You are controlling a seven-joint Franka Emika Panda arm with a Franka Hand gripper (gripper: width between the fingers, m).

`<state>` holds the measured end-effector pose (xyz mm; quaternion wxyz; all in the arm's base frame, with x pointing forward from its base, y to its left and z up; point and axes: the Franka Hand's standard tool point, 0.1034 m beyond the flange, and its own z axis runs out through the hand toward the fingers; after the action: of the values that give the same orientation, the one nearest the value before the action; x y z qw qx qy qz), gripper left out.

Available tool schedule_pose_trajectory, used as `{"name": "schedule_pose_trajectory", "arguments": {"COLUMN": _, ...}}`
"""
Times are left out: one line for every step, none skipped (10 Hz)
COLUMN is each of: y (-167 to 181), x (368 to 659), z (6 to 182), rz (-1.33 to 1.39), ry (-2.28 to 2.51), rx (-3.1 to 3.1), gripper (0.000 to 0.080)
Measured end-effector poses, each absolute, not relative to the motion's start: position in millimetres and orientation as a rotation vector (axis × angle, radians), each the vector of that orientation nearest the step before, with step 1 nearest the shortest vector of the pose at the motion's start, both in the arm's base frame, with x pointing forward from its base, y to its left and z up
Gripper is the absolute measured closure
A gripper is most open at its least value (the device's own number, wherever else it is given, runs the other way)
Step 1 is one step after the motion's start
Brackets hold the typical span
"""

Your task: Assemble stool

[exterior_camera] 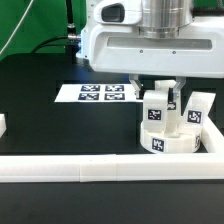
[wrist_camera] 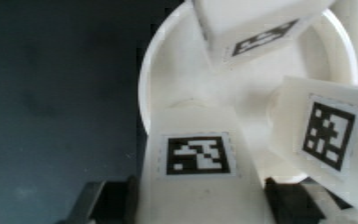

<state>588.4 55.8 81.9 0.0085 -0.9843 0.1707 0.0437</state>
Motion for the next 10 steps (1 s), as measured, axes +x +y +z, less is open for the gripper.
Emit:
{"name": "schedule_pose_trajectory", "arguments": {"y": 56.9, "x": 588.6, "z": 81.5, "rz": 0.125, "ry": 0.785, "rx": -3.025, "gripper": 0.0462}}
{"name": "schedule_pose_trajectory", "arguments": {"y": 58.5, "x": 588.9, "z": 81.5, "rz": 0.112, "ry": 0.981, "rx": -2.970, "gripper": 0.0462}}
{"name": "schedule_pose_trajectory", "arguments": {"y": 62.2, "x": 589.2, "z": 81.4, "rz": 0.108, "ry": 1.165, "rx": -2.901, "gripper": 0.0462}}
{"name": "schedule_pose_trajectory", "arguments": {"y": 63.4, "x": 590.1, "z": 81.2, "rz": 0.102, "ry": 1.382, "rx": -2.799, "gripper": 0.0462}}
{"name": "schedule_pose_trajectory", "arguments": {"y": 63.7, "x": 591.8, "z": 81.0, "rz": 0.092, "ry": 1.533, "rx": -2.704, "gripper": 0.0462}}
{"name": "schedule_pose_trajectory", "arguments": {"y": 64.9, "x": 592.9, "z": 81.0, "rz": 0.082, "ry": 1.592, "rx": -2.668, "gripper": 0.0462}}
{"name": "schedule_pose_trajectory", "arguments": {"y": 65.0, "x": 593.3, "z": 81.3, "rz": 0.083, "ry": 1.677, "rx": -2.616, "gripper": 0.0462}}
{"name": "schedule_pose_trajectory", "arguments": {"y": 65.4, "x": 593.5, "z": 81.3, "rz": 0.086, "ry": 1.757, "rx": -2.561, "gripper": 0.0462}}
{"name": "schedule_pose_trajectory", "arguments": {"y": 65.8, "x": 593.9, "z": 81.5, "rz": 0.092, "ry": 1.889, "rx": -2.461, "gripper": 0.0462}}
{"name": "schedule_pose_trajectory", "arguments": {"y": 65.7, "x": 593.9, "z": 81.4, "rz": 0.093, "ry": 1.912, "rx": -2.443, "gripper": 0.0462}}
